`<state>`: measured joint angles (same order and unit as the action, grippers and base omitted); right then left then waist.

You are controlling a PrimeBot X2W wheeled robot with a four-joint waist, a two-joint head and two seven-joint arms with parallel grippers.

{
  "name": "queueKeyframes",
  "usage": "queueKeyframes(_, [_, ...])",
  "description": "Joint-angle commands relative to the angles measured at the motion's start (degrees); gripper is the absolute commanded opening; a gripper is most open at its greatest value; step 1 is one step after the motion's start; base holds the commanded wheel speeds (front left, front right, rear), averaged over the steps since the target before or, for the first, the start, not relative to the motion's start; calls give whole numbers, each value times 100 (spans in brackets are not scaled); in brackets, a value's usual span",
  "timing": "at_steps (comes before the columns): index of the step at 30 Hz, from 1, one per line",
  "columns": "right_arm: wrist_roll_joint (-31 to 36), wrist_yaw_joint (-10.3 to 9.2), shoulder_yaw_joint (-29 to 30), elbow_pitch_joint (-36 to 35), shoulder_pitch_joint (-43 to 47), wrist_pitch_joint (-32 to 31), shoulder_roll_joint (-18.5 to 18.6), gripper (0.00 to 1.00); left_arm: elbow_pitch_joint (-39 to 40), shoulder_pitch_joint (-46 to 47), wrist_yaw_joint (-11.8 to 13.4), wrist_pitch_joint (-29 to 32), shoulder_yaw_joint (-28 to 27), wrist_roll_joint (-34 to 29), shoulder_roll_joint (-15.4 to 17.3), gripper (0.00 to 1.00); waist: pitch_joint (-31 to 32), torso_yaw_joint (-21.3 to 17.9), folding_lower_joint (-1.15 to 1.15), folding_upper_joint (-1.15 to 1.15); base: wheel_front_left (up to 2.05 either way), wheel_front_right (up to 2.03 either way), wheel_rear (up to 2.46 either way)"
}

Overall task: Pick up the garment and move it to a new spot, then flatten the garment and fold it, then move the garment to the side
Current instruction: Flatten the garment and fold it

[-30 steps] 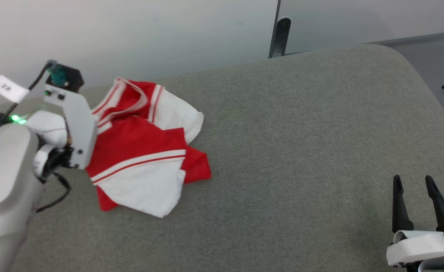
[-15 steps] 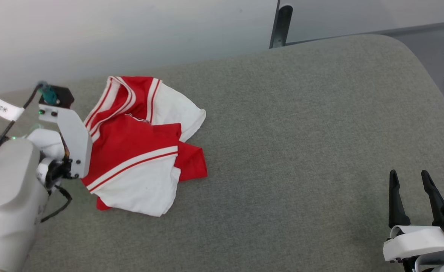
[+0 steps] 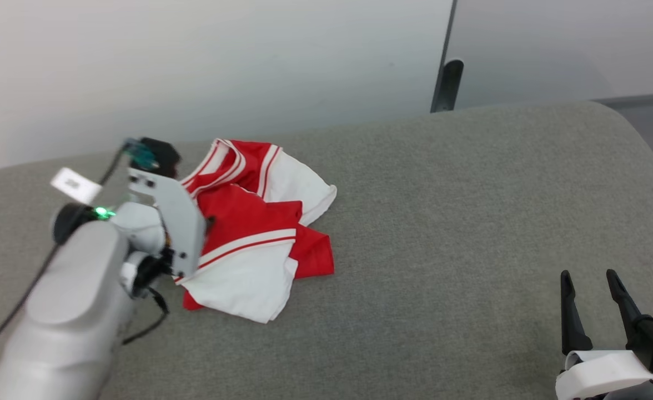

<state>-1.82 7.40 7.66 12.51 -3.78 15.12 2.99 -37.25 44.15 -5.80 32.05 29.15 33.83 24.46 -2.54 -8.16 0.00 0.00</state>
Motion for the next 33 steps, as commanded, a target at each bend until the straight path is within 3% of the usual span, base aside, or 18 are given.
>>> queueKeyframes(1, [58, 18, -4, 10, 95, 5, -5, 100, 46, -60, -20, 27, 15, -8, -30, 100, 105, 103, 0, 0, 0, 0, 0])
queueKeyframes(6, [92, 18, -47, -51, 19, 5, -3, 100, 235, -148, 30, 335, 239, -75, -135, 100, 5, 3, 0, 0, 0, 0, 0])
queueKeyframes(12, [137, 18, -4, -152, -90, 5, -10, 100, -76, 45, 118, 355, 344, -184, -156, 100, -274, -353, 0, 0, 0, 0, 0])
queueKeyframes(28, [-269, 18, -88, -65, -333, 5, -17, 100, -1977, 482, 54, 396, 468, -144, -366, 100, -992, -1108, 0, 0, 0, 0, 0])
queueKeyframes(29, [-284, 18, -94, -61, -348, 5, -17, 100, -2089, 475, 45, 382, 461, -119, -390, 82, -1014, -1121, 0, 0, 0, 0, 0])
queueKeyframes(30, [-303, 18, -98, -60, -364, 5, -17, 100, -2189, 474, 15, 388, 464, -77, -425, 29, -1032, -1129, 0, 0, 0, 0, 0])
queueKeyframes(31, [-312, 18, -94, -55, -377, 5, -17, 100, -2268, 456, -21, 405, 443, 5, -478, 0, -1044, -1131, 0, 0, 0, 0, 0])
queueKeyframes(33, [-330, 18, -76, -45, -384, 5, -16, 100, -2377, 469, -77, 384, 484, 37, -533, 0, -1053, -1116, 0, 0, 0, 0, 0])
